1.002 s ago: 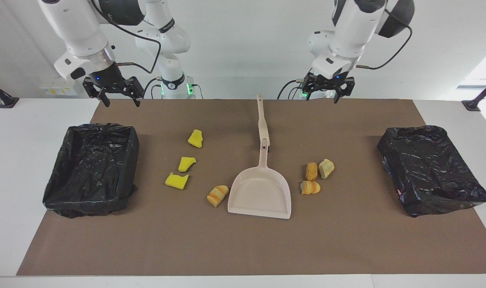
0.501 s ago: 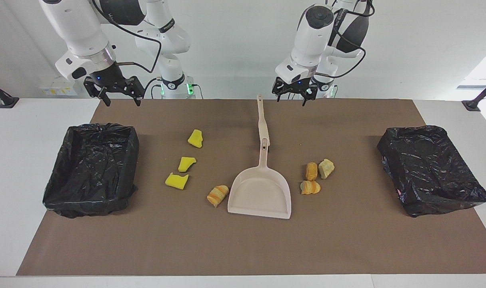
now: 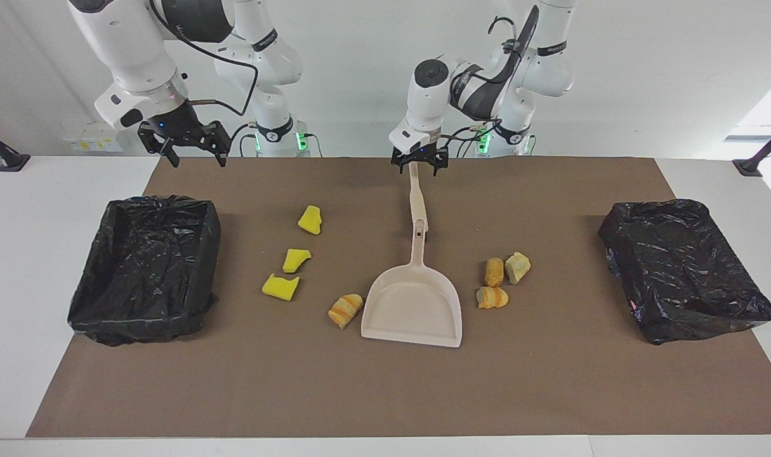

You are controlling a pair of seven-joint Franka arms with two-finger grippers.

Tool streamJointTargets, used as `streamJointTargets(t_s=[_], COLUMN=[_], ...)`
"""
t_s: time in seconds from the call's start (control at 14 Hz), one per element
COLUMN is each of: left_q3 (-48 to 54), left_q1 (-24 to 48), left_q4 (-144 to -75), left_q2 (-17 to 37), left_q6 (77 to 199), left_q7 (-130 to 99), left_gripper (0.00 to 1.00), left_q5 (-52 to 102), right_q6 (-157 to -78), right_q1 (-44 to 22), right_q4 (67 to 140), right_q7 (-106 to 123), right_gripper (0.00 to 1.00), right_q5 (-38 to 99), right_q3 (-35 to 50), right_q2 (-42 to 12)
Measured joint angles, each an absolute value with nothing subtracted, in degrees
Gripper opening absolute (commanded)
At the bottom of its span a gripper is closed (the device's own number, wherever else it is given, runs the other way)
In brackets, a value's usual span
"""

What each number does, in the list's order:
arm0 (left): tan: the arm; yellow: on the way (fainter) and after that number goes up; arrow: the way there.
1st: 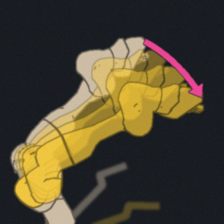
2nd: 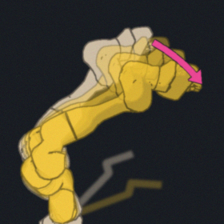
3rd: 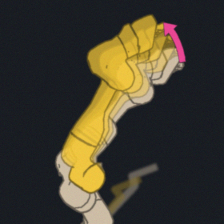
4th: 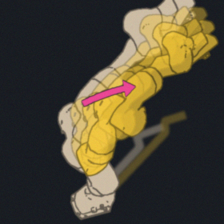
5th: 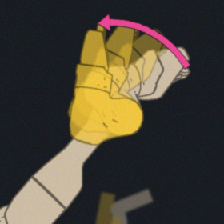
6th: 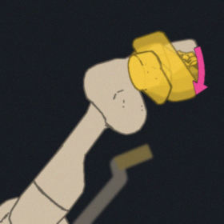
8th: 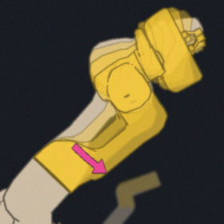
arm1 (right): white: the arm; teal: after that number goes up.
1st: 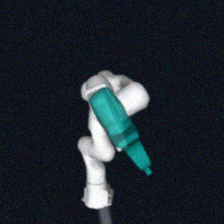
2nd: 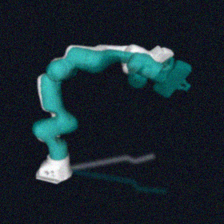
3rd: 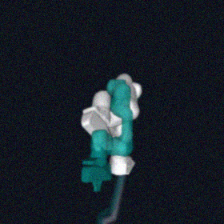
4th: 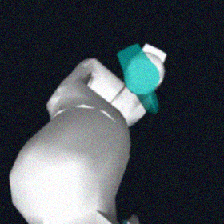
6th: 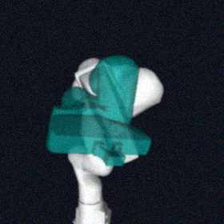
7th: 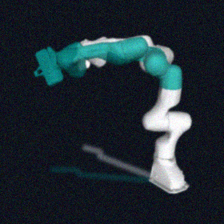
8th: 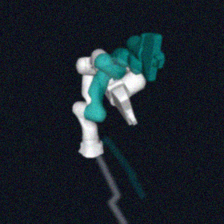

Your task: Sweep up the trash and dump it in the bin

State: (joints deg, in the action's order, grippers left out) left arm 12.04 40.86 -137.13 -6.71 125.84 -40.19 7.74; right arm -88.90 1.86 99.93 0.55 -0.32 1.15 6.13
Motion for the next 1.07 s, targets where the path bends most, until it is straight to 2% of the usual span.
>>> streamJointTargets(t_s=[0.29,0.36,0.5,0.57,1.07], left_q3=[12.0,12.0,11.9,11.8,10.9], left_q1=[41.7,41.8,41.8,41.8,41.3], left_q4=[-137.7,-137.7,-137.7,-137.7,-137.7], left_q2=[-6.5,-6.3,-6.1,-6.0,-5.8], left_q6=[126.0,126.0,126.0,126.0,126.0], left_q7=[-40.3,-40.3,-40.4,-40.4,-40.6], left_gripper=[1.00,0.86,0.18,0.00,0.00], left_q5=[7.7,7.7,7.7,7.7,8.0], right_q6=[-88.9,-88.9,-88.9,-89.0,-88.9], right_q1=[1.9,1.9,1.9,1.9,1.8], right_q4=[100.1,100.1,100.1,100.1,99.5], right_q7=[0.5,0.5,0.5,0.5,0.5], right_gripper=[1.00,1.00,1.00,1.00,1.00], right_q5=[-0.3,-0.3,-0.3,-0.3,-0.3], right_q3=[1.2,1.2,1.2,1.1,1.7], right_q2=[6.2,6.2,6.2,6.2,6.3])
